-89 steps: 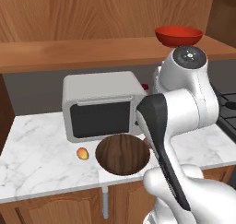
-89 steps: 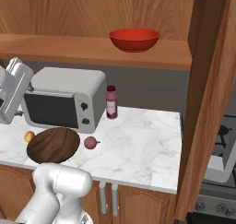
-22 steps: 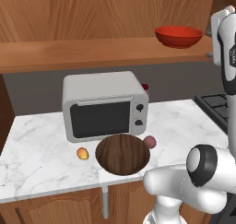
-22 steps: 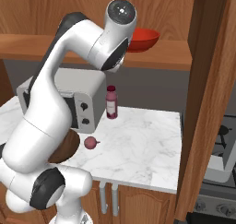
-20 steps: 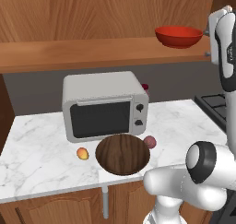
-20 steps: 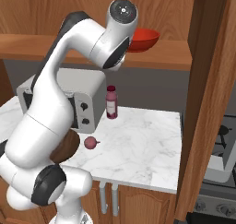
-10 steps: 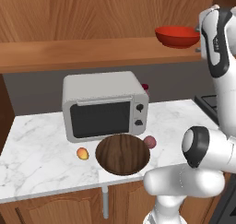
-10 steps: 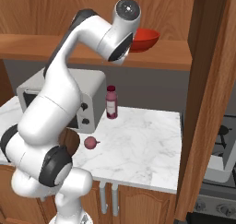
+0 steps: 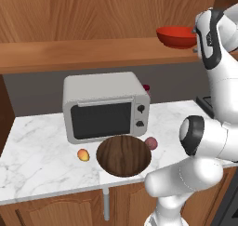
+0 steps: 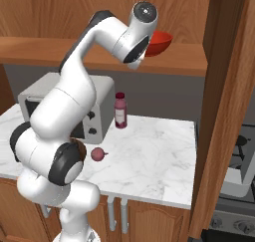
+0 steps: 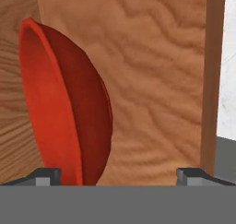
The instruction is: Pick both bowls and place them on the counter. Then place the mango in one bowl and place the onion in the other bowl.
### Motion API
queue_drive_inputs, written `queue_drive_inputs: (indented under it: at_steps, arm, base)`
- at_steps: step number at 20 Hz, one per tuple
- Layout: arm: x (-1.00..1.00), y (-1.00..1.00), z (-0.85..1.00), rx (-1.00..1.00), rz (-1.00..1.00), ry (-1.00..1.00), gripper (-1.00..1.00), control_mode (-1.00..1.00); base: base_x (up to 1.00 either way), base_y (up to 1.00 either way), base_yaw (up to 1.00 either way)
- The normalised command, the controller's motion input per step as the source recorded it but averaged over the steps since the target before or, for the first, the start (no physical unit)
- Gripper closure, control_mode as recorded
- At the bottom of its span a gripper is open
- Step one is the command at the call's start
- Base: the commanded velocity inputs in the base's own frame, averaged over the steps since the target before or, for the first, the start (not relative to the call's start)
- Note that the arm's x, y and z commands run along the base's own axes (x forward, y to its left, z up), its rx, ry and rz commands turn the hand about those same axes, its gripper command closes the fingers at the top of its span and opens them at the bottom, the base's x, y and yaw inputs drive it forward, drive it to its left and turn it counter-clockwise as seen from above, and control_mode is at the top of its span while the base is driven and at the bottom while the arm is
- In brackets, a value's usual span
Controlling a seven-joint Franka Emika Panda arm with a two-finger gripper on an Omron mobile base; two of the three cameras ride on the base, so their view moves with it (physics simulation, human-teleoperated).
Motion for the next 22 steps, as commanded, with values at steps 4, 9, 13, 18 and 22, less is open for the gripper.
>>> queue_drive_inputs:
  at_steps: [4, 9, 13, 18, 22]
  arm:
    - [0.36, -0.14, -0.04, 0.00, 0.00, 0.02, -1.00, -1.00]
    - [0.29, -0.13, 0.00, 0.00, 0.00, 0.00, -1.00, -1.00]
    - [0.27, -0.14, 0.00, 0.00, 0.00, 0.00, -1.00, -1.00]
    - [0.21, -0.10, 0.00, 0.00, 0.00, 0.00, -1.00, -1.00]
    - [0.00, 0.00, -0.10, 0.00, 0.00, 0.00, 1.00, -1.00]
  base:
    - [0.00, 0.00, 0.00]
    - [0.00, 0.00, 0.00]
    - [0.00, 0.00, 0.00]
    - [0.00, 0.00, 0.00]
    - [0.00, 0.00, 0.00]
